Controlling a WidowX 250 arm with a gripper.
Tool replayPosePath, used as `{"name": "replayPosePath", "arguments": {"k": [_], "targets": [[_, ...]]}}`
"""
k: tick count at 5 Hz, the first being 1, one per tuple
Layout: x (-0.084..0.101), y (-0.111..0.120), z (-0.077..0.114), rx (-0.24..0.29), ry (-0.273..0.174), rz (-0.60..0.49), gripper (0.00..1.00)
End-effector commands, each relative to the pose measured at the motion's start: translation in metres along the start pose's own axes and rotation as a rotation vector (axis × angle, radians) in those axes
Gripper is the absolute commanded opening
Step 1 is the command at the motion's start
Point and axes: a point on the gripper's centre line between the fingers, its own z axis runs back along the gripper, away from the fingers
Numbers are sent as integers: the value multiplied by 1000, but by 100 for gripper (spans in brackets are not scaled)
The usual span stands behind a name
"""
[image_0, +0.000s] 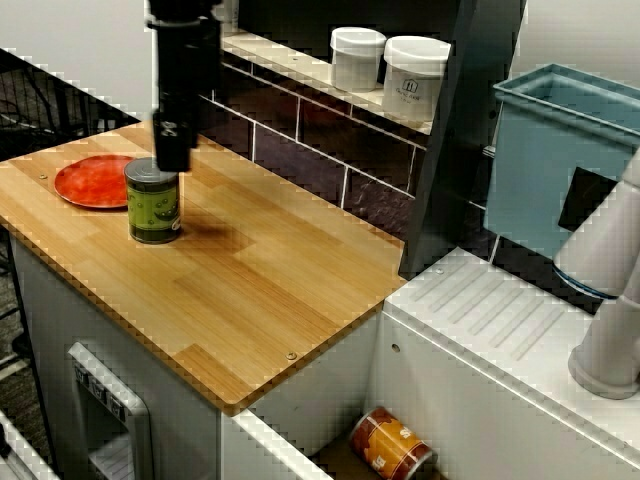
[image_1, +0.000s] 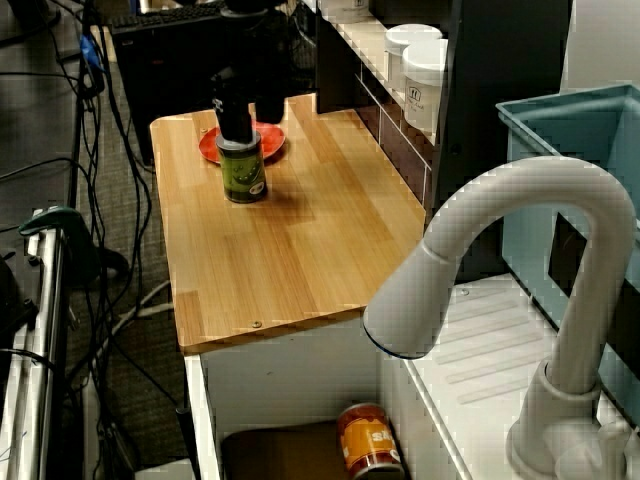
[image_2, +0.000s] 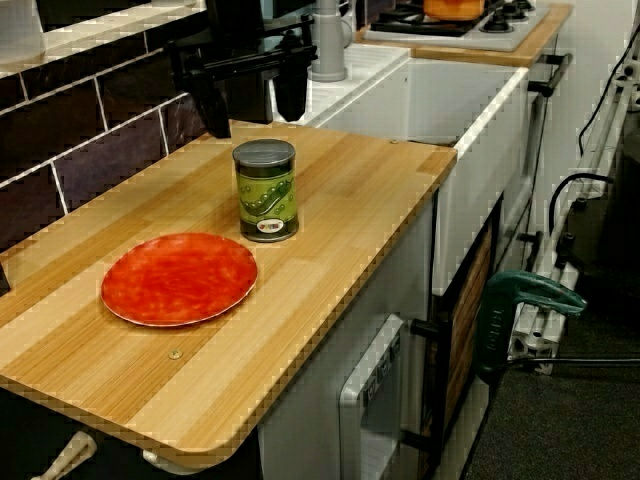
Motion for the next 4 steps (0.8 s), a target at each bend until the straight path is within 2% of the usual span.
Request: {"name": "replayPosePath", "arguments": {"k": [1, 3, 4], "targets": [[-47, -2, 41, 42, -43, 225, 100], [-60, 9, 37, 43, 2, 433, 100], [-66, 20, 28, 65, 28, 517, 100]]}}
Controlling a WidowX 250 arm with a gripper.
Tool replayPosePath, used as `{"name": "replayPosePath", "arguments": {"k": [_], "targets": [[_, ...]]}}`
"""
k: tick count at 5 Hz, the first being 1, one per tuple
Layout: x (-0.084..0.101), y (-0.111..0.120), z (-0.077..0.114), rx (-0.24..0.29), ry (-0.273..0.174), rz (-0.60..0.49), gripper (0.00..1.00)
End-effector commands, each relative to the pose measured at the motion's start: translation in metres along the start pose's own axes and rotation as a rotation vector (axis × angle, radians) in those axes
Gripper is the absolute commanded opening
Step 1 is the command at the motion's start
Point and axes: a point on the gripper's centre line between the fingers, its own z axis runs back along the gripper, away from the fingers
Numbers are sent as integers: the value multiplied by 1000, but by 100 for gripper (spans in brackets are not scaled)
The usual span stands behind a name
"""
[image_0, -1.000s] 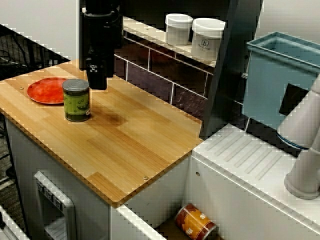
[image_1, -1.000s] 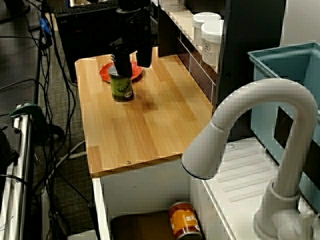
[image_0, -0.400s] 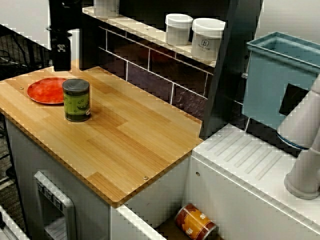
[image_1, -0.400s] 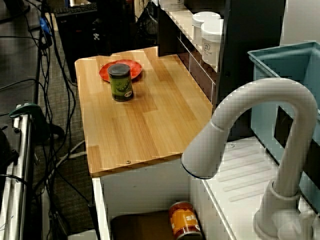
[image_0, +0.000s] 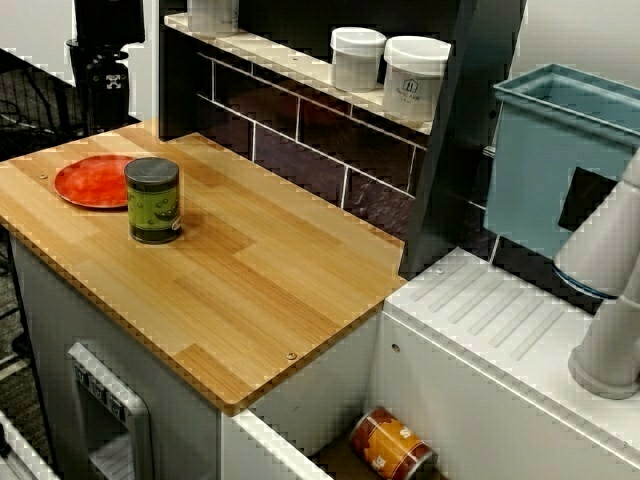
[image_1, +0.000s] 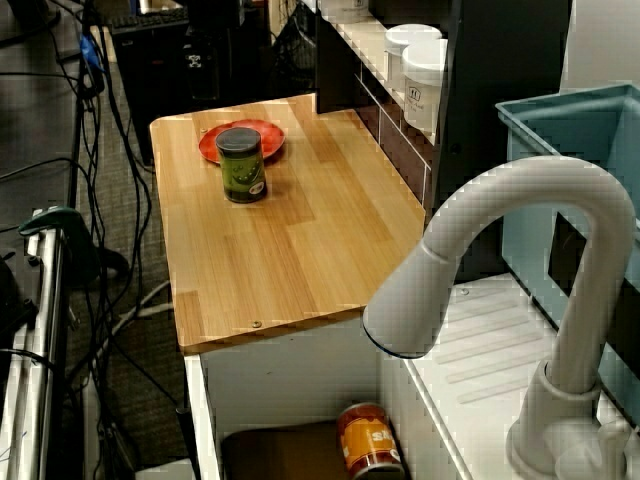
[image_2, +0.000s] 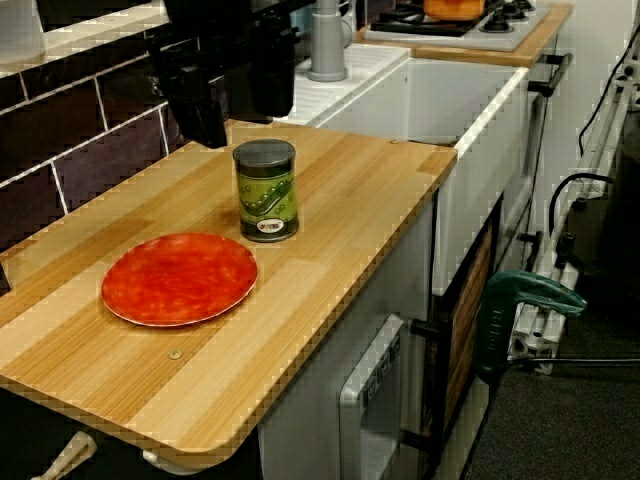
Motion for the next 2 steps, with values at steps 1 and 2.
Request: {"name": "replayPosePath", "arguments": {"k": [1, 2], "targets": [[-7, 12, -6, 129, 19, 133, 100], [-7, 22, -17, 155, 49, 141, 100]]}}
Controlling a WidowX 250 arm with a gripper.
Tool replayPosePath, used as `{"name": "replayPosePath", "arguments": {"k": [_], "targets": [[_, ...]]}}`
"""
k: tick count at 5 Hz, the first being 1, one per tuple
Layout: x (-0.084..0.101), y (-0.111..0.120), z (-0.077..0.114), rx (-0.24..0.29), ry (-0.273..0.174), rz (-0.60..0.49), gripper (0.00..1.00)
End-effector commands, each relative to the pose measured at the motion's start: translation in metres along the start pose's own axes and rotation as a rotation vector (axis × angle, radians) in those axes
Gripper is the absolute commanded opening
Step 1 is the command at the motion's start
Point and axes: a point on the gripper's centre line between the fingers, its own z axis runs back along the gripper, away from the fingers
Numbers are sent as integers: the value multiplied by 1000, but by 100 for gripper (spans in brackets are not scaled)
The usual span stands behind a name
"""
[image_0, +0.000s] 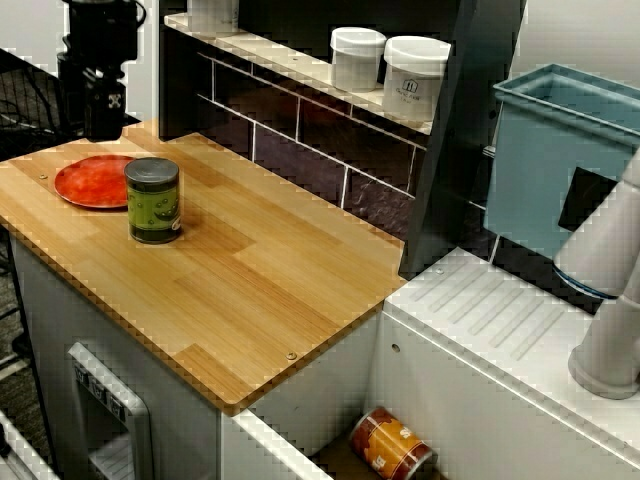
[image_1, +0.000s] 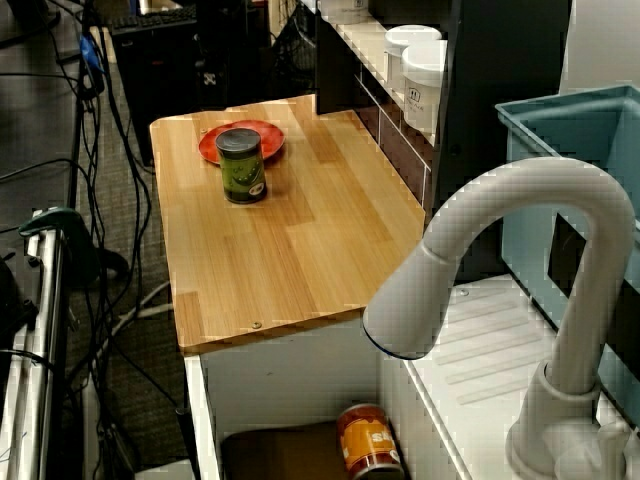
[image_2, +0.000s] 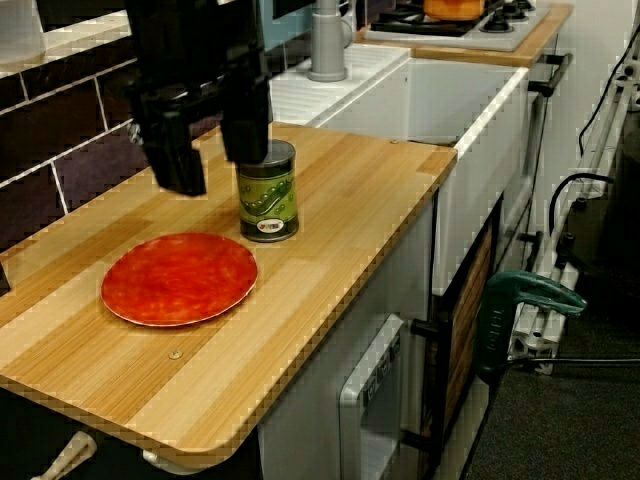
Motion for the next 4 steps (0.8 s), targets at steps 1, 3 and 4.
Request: {"name": "replayPosePath", "arguments": {"k": [1, 3, 4], "targets": [[-5, 0, -1, 103, 6, -5, 100], [-2, -9, -8, 83, 14, -57, 100], [-1, -15, -9, 97, 19, -82, 100]]}}
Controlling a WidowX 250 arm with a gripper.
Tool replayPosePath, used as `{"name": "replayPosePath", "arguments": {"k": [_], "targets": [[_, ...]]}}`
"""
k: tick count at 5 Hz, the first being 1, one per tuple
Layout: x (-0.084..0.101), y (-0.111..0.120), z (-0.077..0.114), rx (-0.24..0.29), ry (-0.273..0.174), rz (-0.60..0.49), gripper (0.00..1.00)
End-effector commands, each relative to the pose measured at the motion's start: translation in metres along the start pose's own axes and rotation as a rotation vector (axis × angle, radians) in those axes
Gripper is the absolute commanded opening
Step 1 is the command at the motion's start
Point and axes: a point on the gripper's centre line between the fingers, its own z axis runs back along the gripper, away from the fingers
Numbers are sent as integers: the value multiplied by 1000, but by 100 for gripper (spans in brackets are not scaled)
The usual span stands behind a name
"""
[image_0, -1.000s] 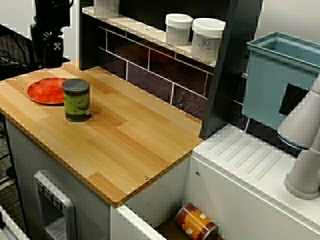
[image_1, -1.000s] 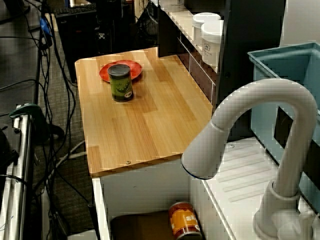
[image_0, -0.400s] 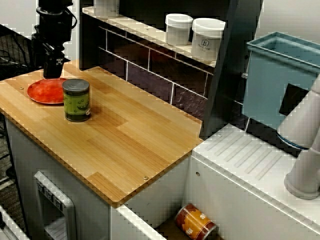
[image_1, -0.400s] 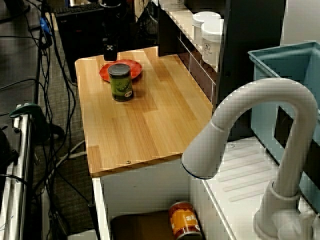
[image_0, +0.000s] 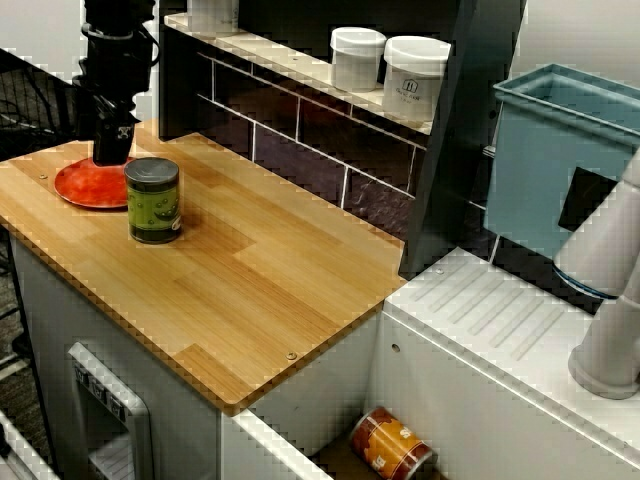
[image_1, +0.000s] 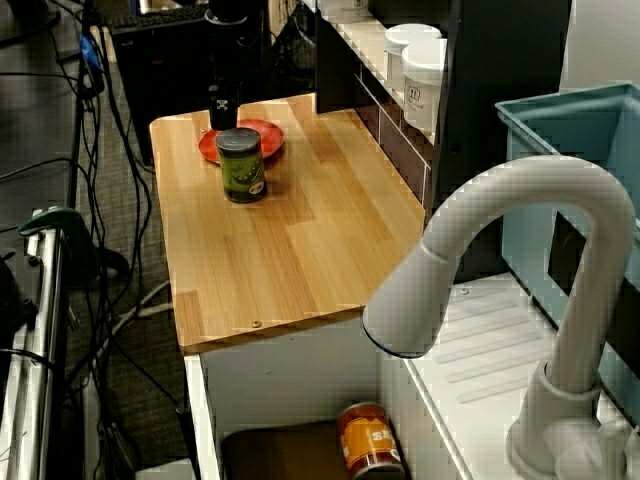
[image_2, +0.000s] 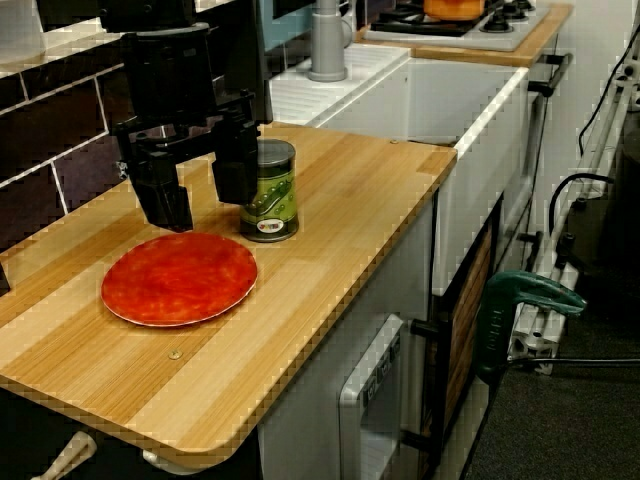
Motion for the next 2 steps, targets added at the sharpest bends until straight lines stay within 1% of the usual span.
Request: {"name": "replayPosePath", "arguments": {"k": [1, 2], "targets": [[-9, -18, 11, 36, -20, -24, 100], [-5, -26, 11, 25, -26, -48, 100]]}}
